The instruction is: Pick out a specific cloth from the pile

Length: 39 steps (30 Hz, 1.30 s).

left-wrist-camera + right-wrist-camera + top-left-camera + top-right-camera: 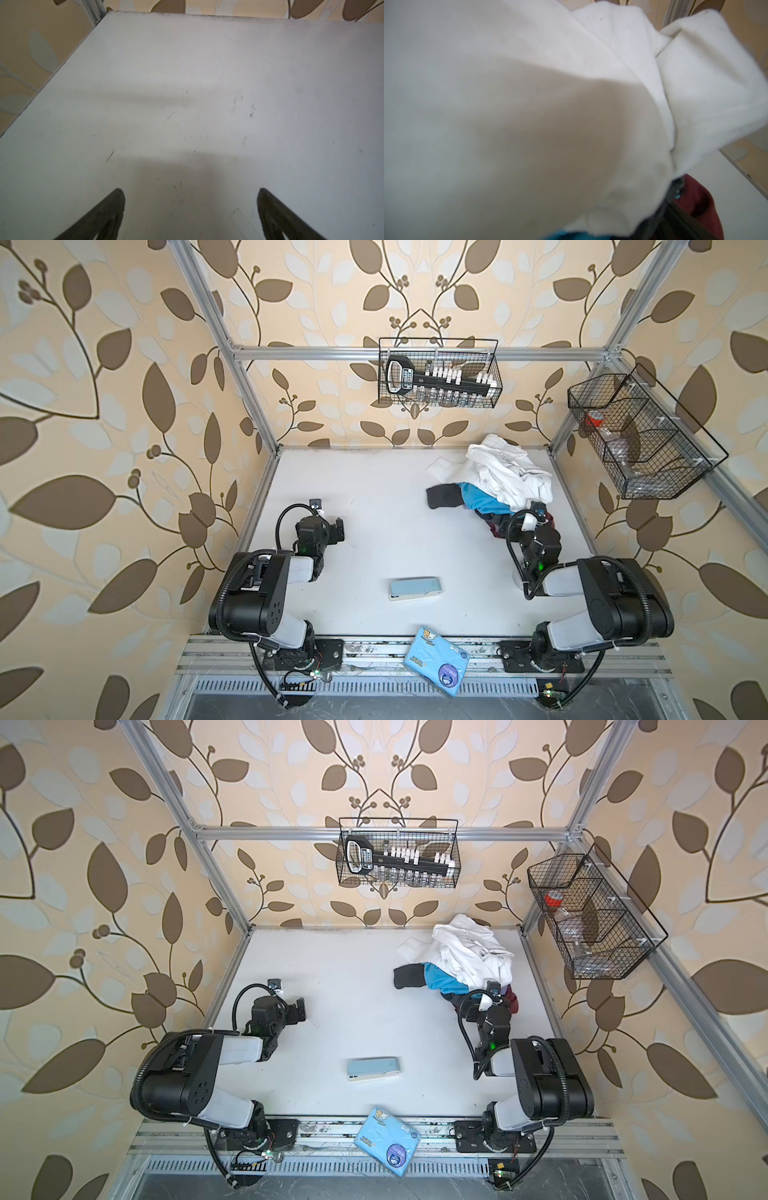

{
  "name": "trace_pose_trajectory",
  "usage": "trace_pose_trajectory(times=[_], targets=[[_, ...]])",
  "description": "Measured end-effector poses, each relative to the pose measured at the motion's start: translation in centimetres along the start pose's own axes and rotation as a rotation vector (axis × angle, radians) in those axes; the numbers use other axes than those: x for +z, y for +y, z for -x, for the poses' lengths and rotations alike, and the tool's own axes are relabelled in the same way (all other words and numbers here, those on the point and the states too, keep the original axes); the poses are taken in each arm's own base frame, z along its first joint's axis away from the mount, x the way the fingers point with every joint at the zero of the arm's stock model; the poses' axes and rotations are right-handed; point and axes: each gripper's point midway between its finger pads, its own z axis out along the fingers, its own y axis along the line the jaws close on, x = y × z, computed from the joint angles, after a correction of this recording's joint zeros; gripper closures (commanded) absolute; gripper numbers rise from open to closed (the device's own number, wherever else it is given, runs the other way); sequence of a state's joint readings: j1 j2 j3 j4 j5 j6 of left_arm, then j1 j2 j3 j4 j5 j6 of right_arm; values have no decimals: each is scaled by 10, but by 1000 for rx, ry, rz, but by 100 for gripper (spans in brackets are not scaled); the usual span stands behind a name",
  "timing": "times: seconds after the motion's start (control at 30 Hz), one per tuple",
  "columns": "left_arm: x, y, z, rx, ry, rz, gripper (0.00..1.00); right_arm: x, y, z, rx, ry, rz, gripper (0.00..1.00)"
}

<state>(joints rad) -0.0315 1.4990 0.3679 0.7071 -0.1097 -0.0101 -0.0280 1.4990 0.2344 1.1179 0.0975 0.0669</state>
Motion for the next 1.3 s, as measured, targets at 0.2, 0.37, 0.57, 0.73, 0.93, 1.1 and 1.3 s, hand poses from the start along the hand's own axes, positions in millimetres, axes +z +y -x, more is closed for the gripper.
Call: trace_pose_trajectory(times=[0.2,0.37,0.57,0.73,0.93,1.1,1.3], targets=[[0,0,0,0,0,0,1,0,0,0,0,0,0,0],[0,0,0,0,0,0,1,0,0,0,0,0,0,0],[0,0,0,0,0,0,1,0,0,0,0,0,0,0],[0,0,0,0,0,0,1,0,0,0,0,0,0,0],[0,0,0,0,0,0,1,0,0,0,0,0,0,0],[-1,1,-1,-1,7,6,1,-1,1,1,-6,33,-10,0],[-33,4,40,-42,-63,16,1,-12,-2,41,6,24,-52,0]])
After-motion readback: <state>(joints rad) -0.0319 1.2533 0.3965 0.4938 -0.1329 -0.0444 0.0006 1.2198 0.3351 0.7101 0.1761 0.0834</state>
